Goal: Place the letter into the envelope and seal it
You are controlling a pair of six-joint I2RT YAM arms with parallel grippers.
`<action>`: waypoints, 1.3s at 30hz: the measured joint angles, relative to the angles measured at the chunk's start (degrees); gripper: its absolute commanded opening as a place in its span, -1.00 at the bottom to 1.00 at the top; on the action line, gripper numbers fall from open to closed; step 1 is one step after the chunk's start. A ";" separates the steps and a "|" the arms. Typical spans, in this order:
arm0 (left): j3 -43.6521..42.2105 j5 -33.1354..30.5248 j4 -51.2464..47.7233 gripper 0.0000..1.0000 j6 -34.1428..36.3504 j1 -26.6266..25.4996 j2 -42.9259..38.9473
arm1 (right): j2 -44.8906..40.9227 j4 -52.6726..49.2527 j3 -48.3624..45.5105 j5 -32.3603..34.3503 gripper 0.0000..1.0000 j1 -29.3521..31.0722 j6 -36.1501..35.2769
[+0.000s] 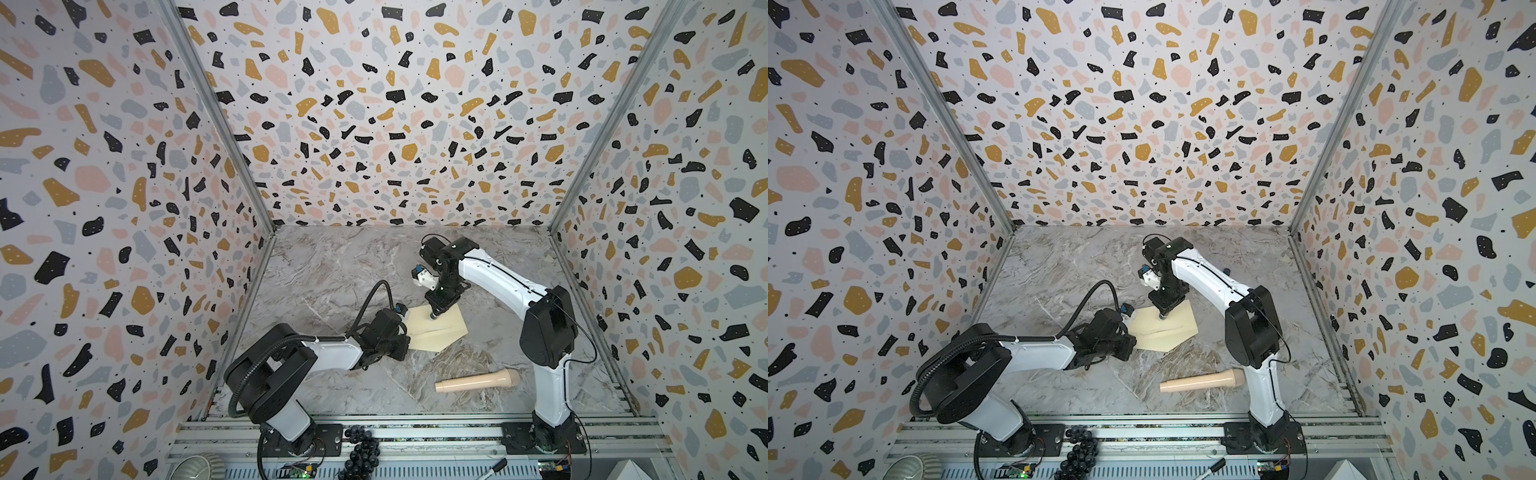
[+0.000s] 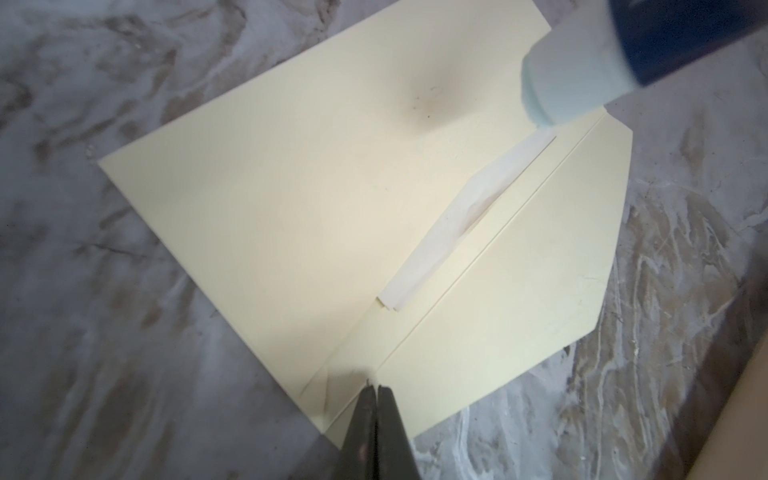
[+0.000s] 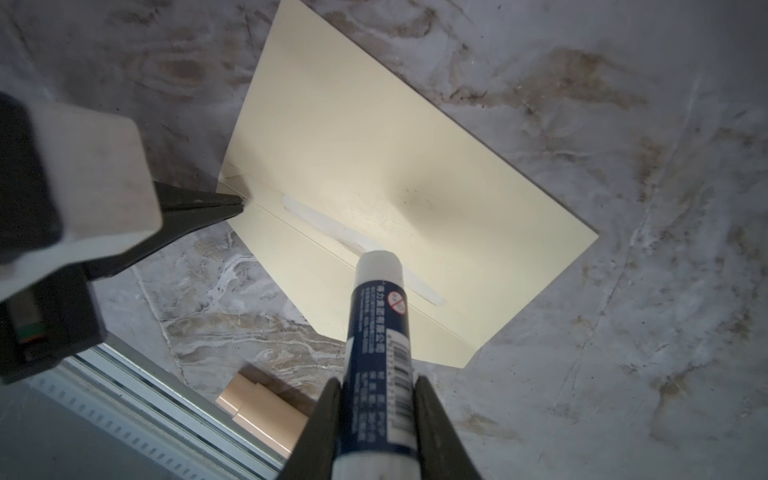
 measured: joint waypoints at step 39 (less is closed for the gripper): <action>-0.94 0.33 3.85 -1.00 -0.39 -0.50 0.83 | 10.12 -2.95 7.37 7.76 -1.00 4.02 2.64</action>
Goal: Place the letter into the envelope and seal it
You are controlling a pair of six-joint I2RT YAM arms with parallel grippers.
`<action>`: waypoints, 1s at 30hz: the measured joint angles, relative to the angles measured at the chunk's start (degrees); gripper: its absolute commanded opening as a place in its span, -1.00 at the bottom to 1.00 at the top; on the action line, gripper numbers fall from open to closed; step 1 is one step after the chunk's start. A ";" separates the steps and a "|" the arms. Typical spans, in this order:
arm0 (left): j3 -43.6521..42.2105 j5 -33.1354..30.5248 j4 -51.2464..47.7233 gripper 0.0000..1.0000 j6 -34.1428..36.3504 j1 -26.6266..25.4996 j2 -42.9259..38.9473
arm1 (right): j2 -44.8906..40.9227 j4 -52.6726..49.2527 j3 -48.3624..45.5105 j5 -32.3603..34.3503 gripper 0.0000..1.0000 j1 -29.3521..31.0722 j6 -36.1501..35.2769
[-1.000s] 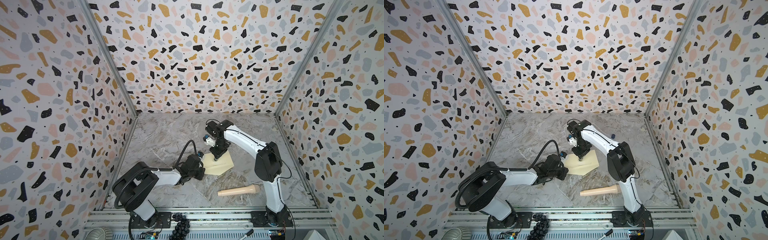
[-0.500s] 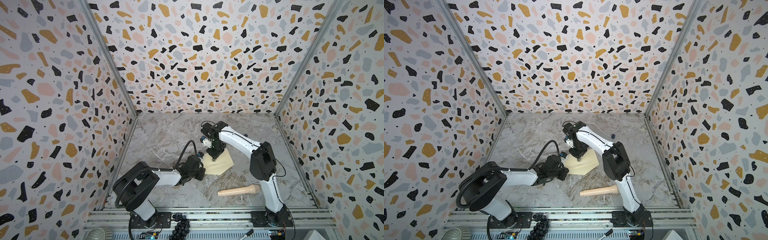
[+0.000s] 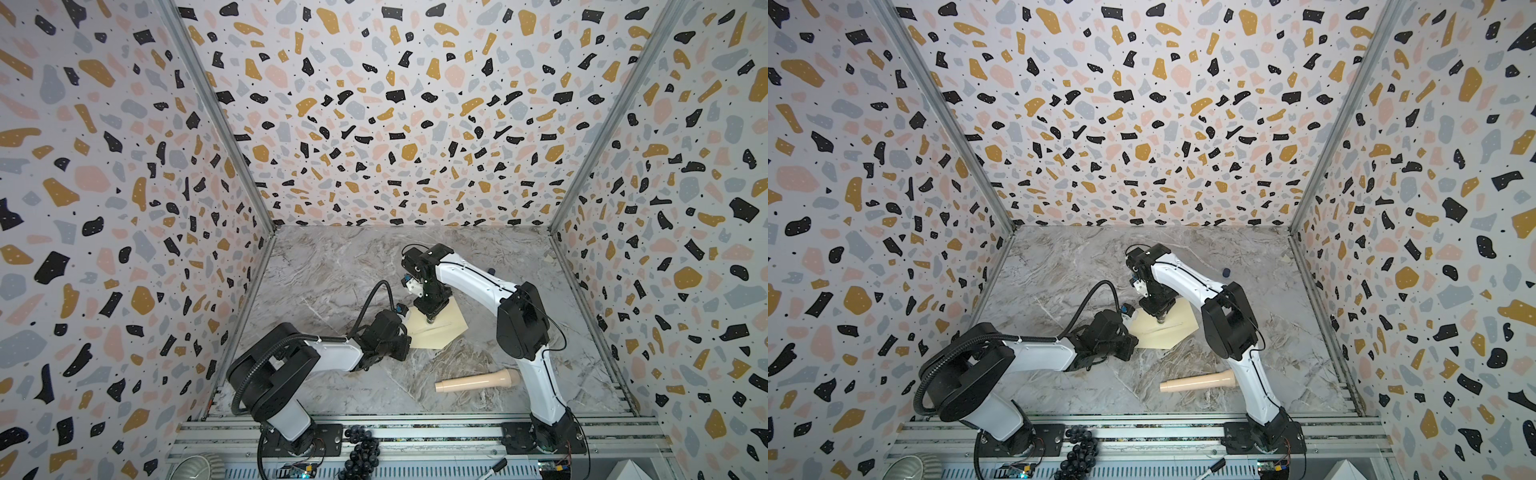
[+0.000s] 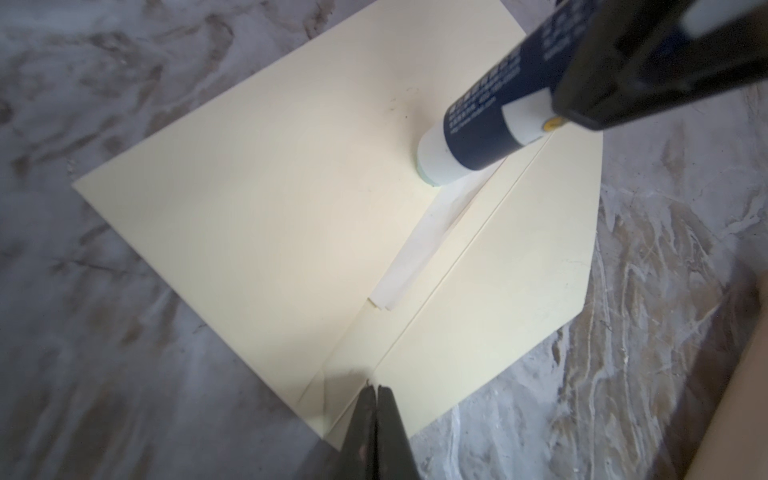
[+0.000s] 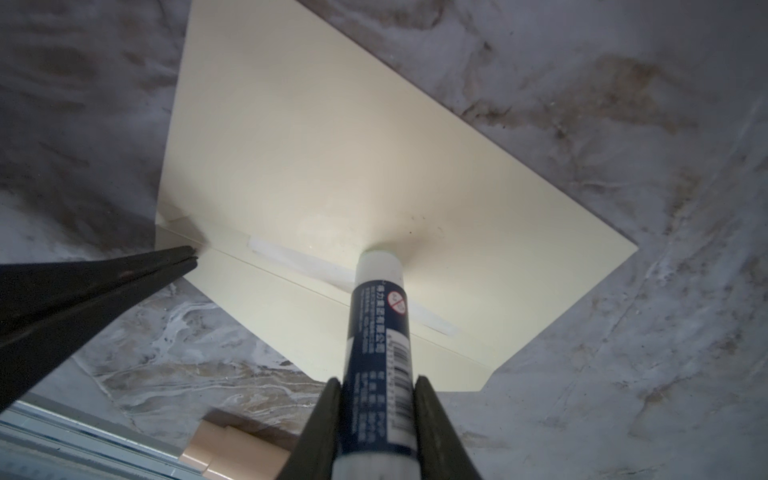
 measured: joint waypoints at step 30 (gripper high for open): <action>6.51 -0.96 -2.56 -1.00 -0.72 -0.13 -6.86 | 0.44 -0.15 -0.02 2.25 -1.00 0.28 0.39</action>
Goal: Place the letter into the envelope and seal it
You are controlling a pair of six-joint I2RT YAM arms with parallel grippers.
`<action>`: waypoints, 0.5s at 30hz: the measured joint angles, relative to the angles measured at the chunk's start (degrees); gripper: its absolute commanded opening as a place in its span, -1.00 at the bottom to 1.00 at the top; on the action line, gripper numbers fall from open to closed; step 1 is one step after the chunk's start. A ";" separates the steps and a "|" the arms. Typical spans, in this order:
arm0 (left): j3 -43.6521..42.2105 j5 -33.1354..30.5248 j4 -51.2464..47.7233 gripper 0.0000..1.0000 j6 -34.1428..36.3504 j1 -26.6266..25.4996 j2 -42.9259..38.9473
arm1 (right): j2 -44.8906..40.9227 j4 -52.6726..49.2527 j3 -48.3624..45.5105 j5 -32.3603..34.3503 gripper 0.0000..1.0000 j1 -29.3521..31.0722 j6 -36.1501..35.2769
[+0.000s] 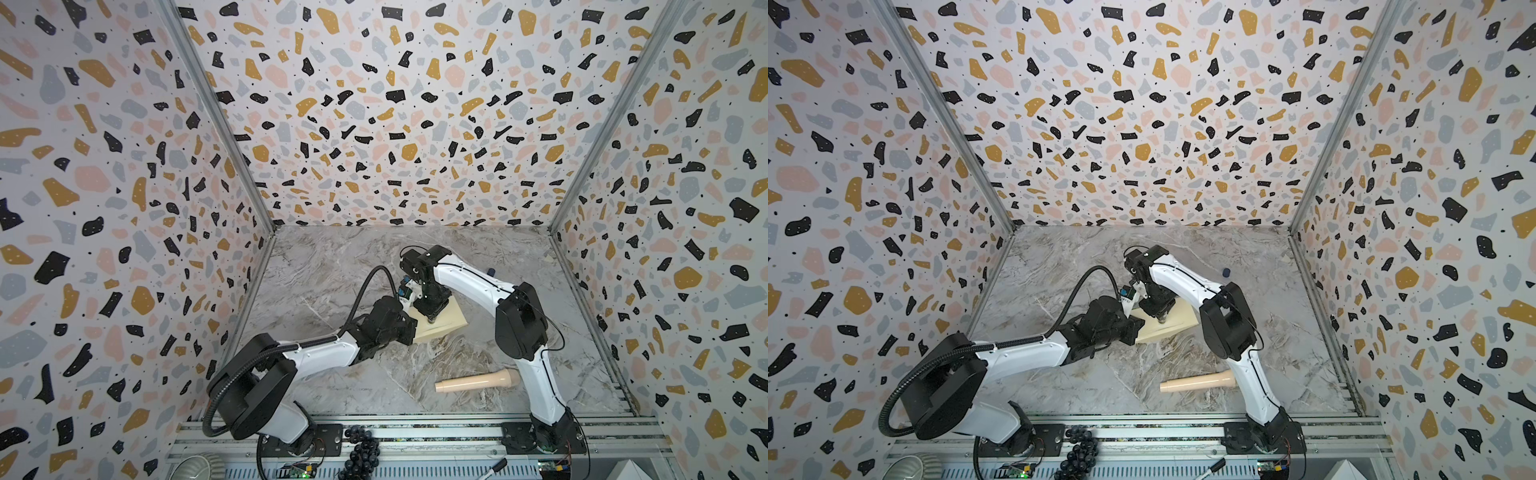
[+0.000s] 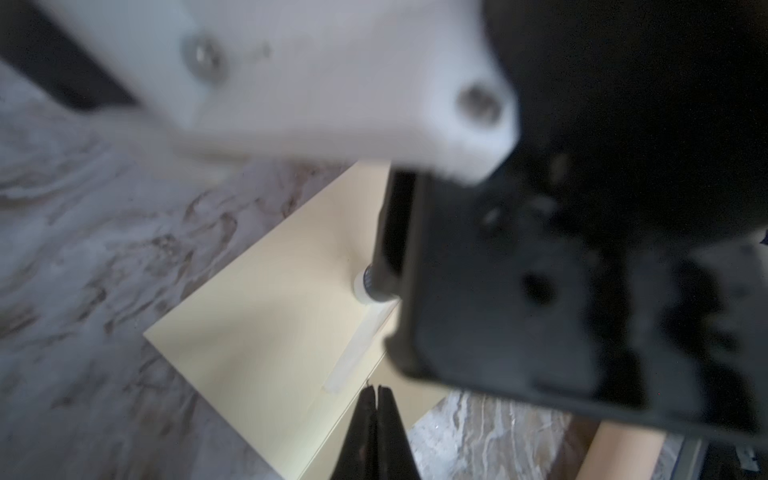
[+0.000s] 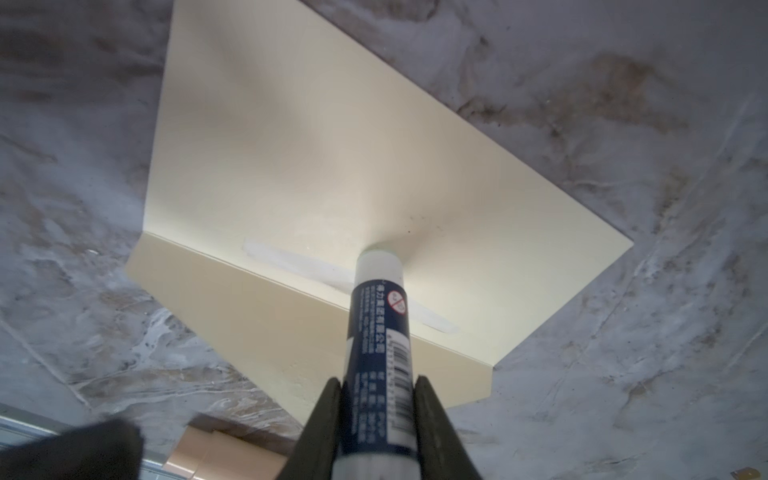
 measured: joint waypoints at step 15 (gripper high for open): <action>3.10 1.90 1.66 -1.00 -4.79 3.28 8.15 | 0.00 -0.04 -0.04 -0.04 -1.00 0.00 -0.02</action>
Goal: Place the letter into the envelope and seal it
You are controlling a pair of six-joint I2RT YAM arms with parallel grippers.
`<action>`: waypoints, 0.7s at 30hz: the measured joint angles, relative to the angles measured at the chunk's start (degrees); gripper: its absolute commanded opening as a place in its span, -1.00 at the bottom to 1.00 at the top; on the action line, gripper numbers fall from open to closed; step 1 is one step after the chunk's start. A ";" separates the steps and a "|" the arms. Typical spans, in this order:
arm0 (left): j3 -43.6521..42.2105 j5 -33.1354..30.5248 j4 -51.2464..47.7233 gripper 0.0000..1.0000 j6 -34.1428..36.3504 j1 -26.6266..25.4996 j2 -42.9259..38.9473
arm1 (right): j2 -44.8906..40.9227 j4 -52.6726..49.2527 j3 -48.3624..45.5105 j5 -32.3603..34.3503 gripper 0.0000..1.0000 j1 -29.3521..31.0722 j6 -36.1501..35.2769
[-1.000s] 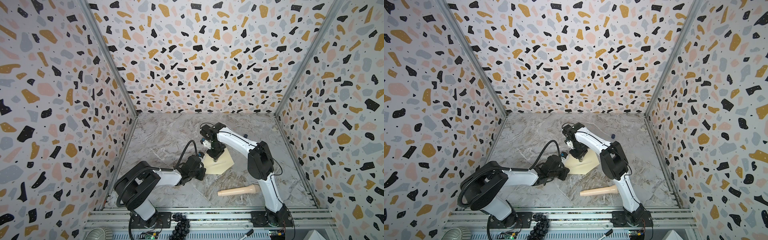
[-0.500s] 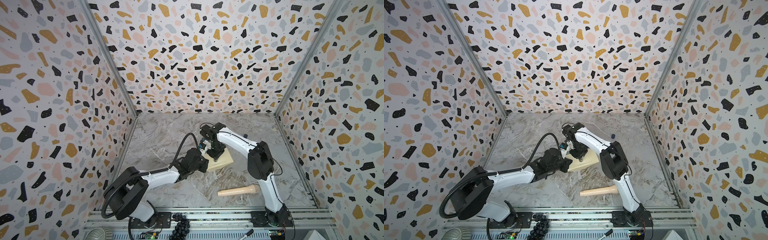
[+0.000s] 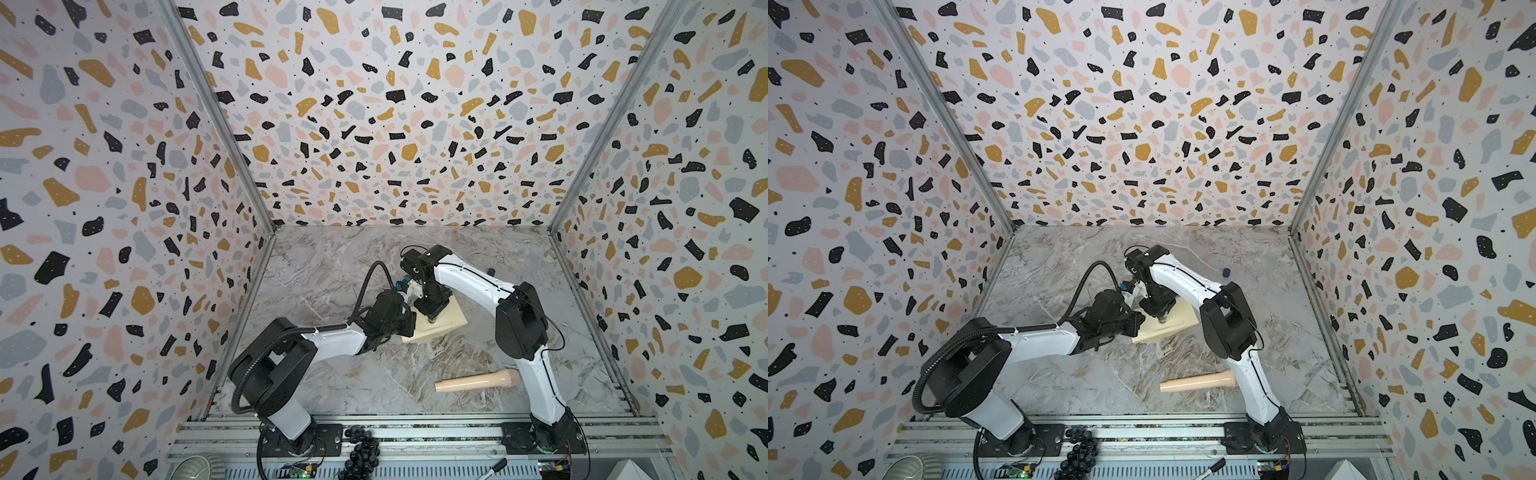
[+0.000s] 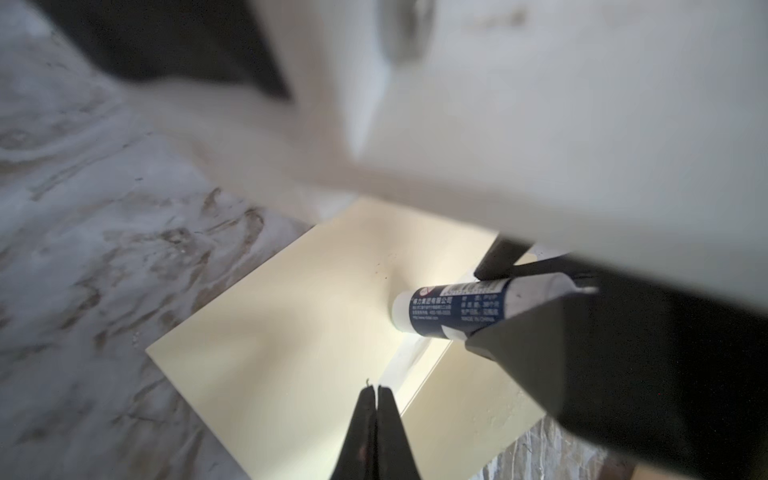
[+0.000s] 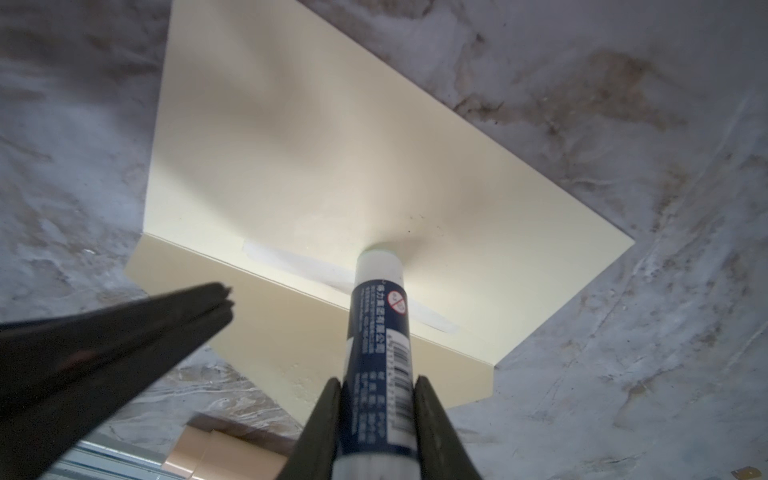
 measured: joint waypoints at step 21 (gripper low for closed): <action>0.85 0.24 0.85 -1.00 -1.09 0.42 8.15 | 0.00 -0.17 -0.09 0.04 -1.00 -0.11 -0.15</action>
